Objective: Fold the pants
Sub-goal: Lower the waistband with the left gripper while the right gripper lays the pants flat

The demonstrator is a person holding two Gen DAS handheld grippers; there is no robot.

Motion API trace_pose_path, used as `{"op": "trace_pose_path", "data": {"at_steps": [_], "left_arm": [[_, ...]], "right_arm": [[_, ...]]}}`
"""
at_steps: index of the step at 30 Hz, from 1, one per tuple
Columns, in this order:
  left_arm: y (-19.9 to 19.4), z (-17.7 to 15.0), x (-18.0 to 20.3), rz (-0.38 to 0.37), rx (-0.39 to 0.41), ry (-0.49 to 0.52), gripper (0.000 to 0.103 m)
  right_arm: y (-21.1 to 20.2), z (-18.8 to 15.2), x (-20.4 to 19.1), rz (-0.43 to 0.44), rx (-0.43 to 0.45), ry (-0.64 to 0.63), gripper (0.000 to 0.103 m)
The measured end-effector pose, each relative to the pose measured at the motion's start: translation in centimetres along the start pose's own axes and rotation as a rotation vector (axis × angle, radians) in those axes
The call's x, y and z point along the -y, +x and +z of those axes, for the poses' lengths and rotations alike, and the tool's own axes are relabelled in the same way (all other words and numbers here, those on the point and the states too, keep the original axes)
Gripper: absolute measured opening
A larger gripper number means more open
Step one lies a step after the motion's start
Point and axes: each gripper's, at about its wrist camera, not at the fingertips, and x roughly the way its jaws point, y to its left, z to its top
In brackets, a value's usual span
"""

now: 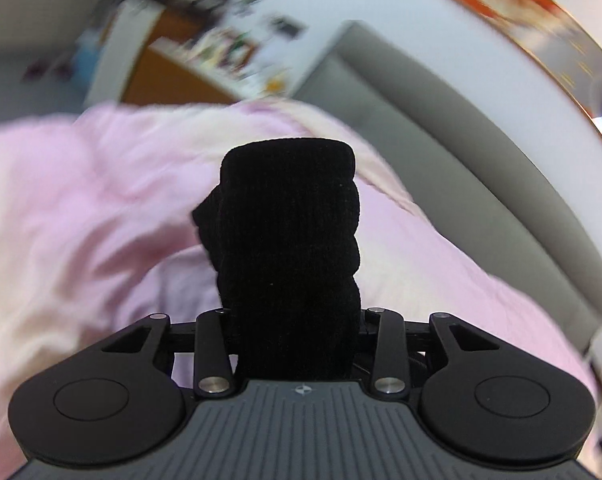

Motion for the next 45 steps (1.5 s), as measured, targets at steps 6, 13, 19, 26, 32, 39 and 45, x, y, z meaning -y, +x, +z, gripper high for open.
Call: {"op": "trace_pose_path", "data": {"at_steps": [6, 13, 19, 26, 32, 39, 45], "left_arm": [[0.4, -4.9, 9.9, -0.05, 0.04, 0.576, 0.043], [4.6, -14.0, 15.0, -0.052, -0.123, 1.009, 0.053], [5.9, -19.0, 15.1, -0.006, -0.187, 1.244, 0.069], [2.5, -8.7, 9.3, -0.356, -0.439, 0.748, 0.095], [8.7, -2.2, -1.5, -0.274, -0.531, 0.153, 0.097], [12.3, -2.9, -5.9, -0.284, -0.602, -0.107, 0.091], [10.4, -3.5, -2.5, -0.309, -0.582, -0.087, 0.091]], "right_arm": [[-5.8, -0.6, 6.3, -0.093, 0.069, 0.2, 0.03], [-8.5, -0.1, 9.9, -0.138, 0.111, 0.275, 0.031], [-8.0, -0.4, 10.6, -0.142, 0.092, 0.277, 0.032], [-5.7, 2.0, 11.2, -0.059, 0.061, 0.296, 0.048], [-0.7, 5.3, 9.0, 0.044, -0.043, 0.197, 0.061], [7.5, 5.6, 8.0, 0.166, -0.297, 0.171, 0.038], [4.2, 7.3, 7.4, 0.227, -0.242, 0.115, 0.021]]}}
